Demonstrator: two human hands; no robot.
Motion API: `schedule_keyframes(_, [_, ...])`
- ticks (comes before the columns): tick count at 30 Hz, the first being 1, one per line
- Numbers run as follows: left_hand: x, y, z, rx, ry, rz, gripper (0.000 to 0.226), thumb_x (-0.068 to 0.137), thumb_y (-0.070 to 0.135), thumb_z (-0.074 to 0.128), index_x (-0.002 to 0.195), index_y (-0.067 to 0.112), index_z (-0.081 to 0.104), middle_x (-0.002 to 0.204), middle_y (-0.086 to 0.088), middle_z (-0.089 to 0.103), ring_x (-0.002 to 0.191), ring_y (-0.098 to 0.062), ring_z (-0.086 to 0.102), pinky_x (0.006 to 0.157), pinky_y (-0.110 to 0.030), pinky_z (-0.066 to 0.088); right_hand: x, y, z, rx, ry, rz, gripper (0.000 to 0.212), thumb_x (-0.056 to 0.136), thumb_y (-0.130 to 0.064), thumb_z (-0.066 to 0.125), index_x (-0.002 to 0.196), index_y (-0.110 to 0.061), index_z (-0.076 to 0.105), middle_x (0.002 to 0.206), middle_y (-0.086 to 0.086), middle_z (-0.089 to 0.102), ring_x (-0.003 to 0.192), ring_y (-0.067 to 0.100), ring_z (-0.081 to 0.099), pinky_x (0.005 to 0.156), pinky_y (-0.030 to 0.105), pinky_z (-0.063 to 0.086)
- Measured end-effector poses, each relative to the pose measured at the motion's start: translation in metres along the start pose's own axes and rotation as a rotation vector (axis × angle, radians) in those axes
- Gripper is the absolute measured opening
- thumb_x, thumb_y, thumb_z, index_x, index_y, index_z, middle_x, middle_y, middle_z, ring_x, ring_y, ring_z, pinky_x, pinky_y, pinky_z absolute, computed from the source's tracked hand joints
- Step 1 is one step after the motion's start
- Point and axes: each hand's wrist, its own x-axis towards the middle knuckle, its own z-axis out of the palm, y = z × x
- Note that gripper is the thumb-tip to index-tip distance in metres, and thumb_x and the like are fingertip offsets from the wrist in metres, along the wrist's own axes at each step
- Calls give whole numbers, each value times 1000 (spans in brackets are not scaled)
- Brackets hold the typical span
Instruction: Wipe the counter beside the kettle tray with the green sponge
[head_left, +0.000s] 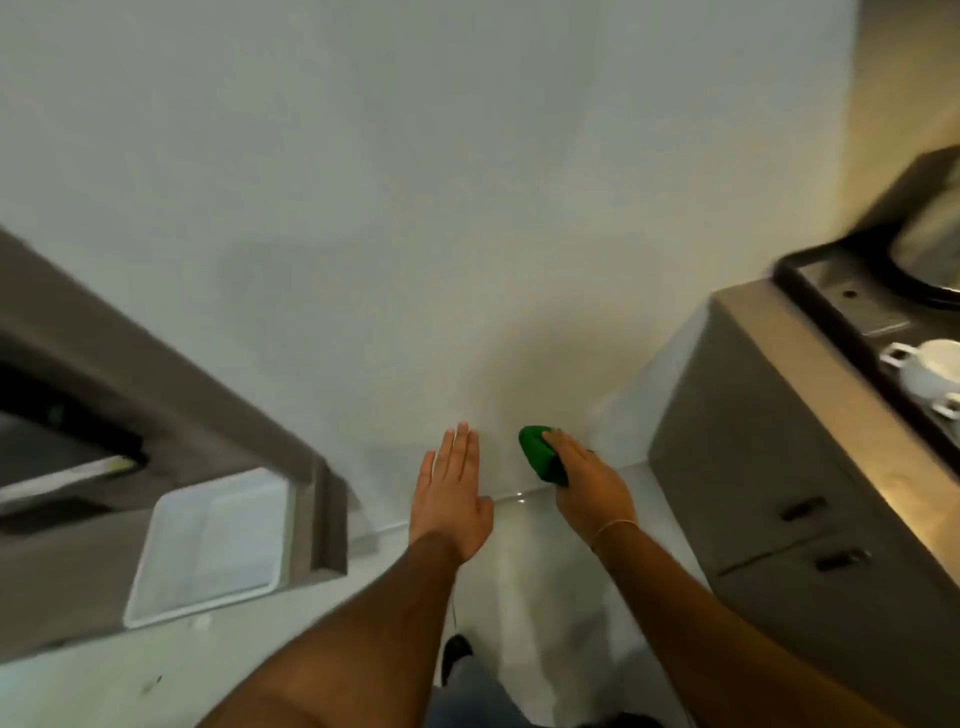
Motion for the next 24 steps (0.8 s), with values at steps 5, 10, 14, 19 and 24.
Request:
schedule_keyframes(5, [-52, -145, 1, -6, 35, -189, 88, 107, 39, 39, 170, 19, -19, 178, -1, -27, 166, -21, -22, 134, -42, -12, 27, -92, 97, -6, -285, 50, 47, 98, -2, 59, 141, -18, 67, 135, 13, 74, 126, 35, 70, 109, 45, 57])
schedule_keyframes(10, [-106, -286, 11, -49, 40, -456, 78, 112, 40, 29, 167, 18, -22, 180, -6, -23, 164, -22, -25, 136, -45, -8, 48, -206, 212, -42, -573, -30, 35, 99, -14, 74, 133, -13, 68, 136, 13, 72, 125, 31, 69, 111, 41, 56])
schedule_keyframes(14, [-142, -359, 22, -160, 74, -556, 79, 109, 35, 33, 171, 12, -11, 181, -7, -17, 168, -22, -15, 138, -46, -4, 70, -316, 290, -37, -707, -138, 36, 99, -6, 68, 134, -8, 66, 139, 17, 67, 127, 35, 65, 104, 36, 53])
schedule_keyframes(19, [-165, -407, 34, -255, 81, -591, 83, 97, 39, 19, 172, 14, -8, 182, -6, -12, 169, -22, -10, 139, -45, -2, 85, -395, 366, -100, -518, -247, 46, 99, -4, 64, 142, -21, 59, 135, 14, 71, 123, 37, 69, 107, 48, 58])
schedule_keyframes(24, [-170, -427, 51, -283, 74, -552, 76, 105, 35, 28, 172, 14, -1, 182, -7, -3, 170, -24, -3, 139, -47, 2, 71, -374, 422, -386, -669, -392, 69, 100, -18, 72, 162, -21, 42, 168, 11, 45, 156, 36, 40, 132, 49, 28])
